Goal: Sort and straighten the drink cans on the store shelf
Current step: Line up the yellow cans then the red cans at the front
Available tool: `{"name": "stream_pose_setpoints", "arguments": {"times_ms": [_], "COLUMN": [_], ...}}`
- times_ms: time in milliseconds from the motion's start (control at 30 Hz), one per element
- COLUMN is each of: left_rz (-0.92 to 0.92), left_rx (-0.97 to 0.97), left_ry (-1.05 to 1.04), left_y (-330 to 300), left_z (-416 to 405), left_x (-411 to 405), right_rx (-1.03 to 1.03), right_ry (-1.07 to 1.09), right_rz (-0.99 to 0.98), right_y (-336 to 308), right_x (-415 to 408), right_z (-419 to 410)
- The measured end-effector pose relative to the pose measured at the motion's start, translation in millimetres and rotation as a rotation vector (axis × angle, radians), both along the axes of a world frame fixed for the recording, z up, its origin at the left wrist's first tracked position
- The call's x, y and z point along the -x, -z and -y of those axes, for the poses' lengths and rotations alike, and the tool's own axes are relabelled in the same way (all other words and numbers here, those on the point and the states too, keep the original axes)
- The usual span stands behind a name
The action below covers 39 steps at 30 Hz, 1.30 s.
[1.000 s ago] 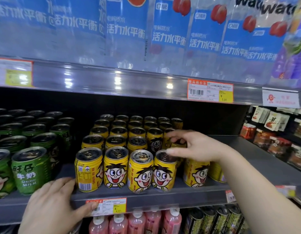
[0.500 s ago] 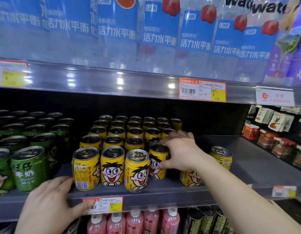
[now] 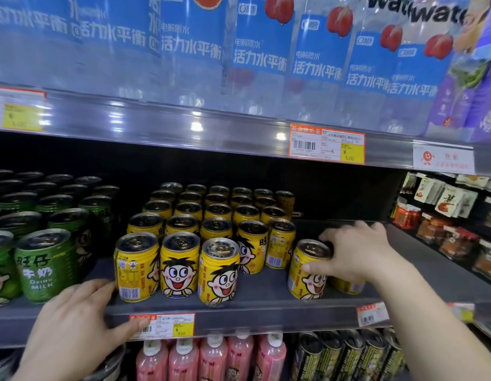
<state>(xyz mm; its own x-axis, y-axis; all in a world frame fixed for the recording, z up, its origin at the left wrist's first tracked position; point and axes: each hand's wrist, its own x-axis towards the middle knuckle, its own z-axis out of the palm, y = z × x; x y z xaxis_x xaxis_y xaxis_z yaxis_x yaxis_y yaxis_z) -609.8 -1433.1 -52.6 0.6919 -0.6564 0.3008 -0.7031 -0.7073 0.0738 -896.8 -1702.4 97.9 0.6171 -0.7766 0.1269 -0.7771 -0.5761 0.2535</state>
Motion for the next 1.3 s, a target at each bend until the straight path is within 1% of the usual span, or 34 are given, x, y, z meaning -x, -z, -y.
{"name": "stream_pose_setpoints", "arguments": {"times_ms": [33,100,267,367,467,500,533,567,600,633,667,700,733,767,800,867,967,1033,1100,1133,1167,1233,1267,1300], "left_rz": [-0.013,-0.051,-0.108,-0.131,-0.157,-0.175,-0.186,-0.188,-0.189,-0.200,-0.225,-0.239,-0.235,-0.195,-0.163,-0.116,-0.104,-0.095,-0.086,-0.078,-0.058,-0.013,0.009,0.037], "left_rx": [-0.005,-0.014,-0.012,0.006,0.037,0.036,0.027,0.021,0.013,0.009,0.013,-0.001,-0.023,-0.043,-0.050,-0.032,-0.037,-0.026,-0.020,-0.026,-0.024,-0.009,0.003,0.018], "left_ry": [-0.008,-0.024,-0.051,-0.056,-0.030,-0.026,-0.028,-0.029,-0.029,-0.026,-0.029,-0.029,-0.032,-0.034,-0.040,-0.058,-0.049,-0.031,-0.021,-0.020,-0.019,-0.010,-0.002,0.005], "left_y": [2,5,11,27,39,39,37,39,43,45,44,42,36,29,21,8,6,6,4,2,1,-2,-4,-6], "left_z": [1,2,3,6,10,10,10,10,10,10,10,10,9,8,7,3,2,3,3,3,2,1,1,0], "left_x": [-3,-6,-12,-29,-40,-41,-40,-41,-43,-44,-43,-41,-36,-29,-22,-8,-8,-8,-7,-5,-4,-1,1,3], "right_rx": [-0.031,-0.085,-0.282,-0.402,-0.557,-0.558,-0.472,-0.305,-0.100,0.067,0.122,0.044,-0.110,-0.266,-0.377,-0.429,-0.549,-0.630,-0.705,-0.698,-0.620,-0.324,-0.186,-0.102], "right_ry": [-0.021,-0.096,-0.279,-0.333,-0.334,-0.337,-0.341,-0.309,-0.220,-0.075,0.103,0.253,0.327,0.330,0.286,0.154,-0.051,-0.132,-0.170,-0.171,-0.154,-0.146,-0.179,-0.229], "right_rz": [0.008,0.113,0.513,0.669,0.795,0.860,0.931,0.990,1.010,0.989,0.942,0.894,0.885,0.908,0.938,0.965,0.973,0.965,0.969,0.974,0.955,0.829,0.748,0.667], "right_y": [4,13,41,54,55,55,54,52,51,50,48,48,51,54,59,66,69,73,75,76,75,69,67,64], "right_x": [2,-2,-25,-35,-29,-24,-18,-12,-3,7,18,29,37,41,41,35,14,3,-2,-3,-4,-9,-14,-20], "right_z": [0,-3,-25,-35,-27,-22,-16,-8,1,12,21,29,34,37,36,31,12,3,-3,-4,-7,-18,-25,-33]}}
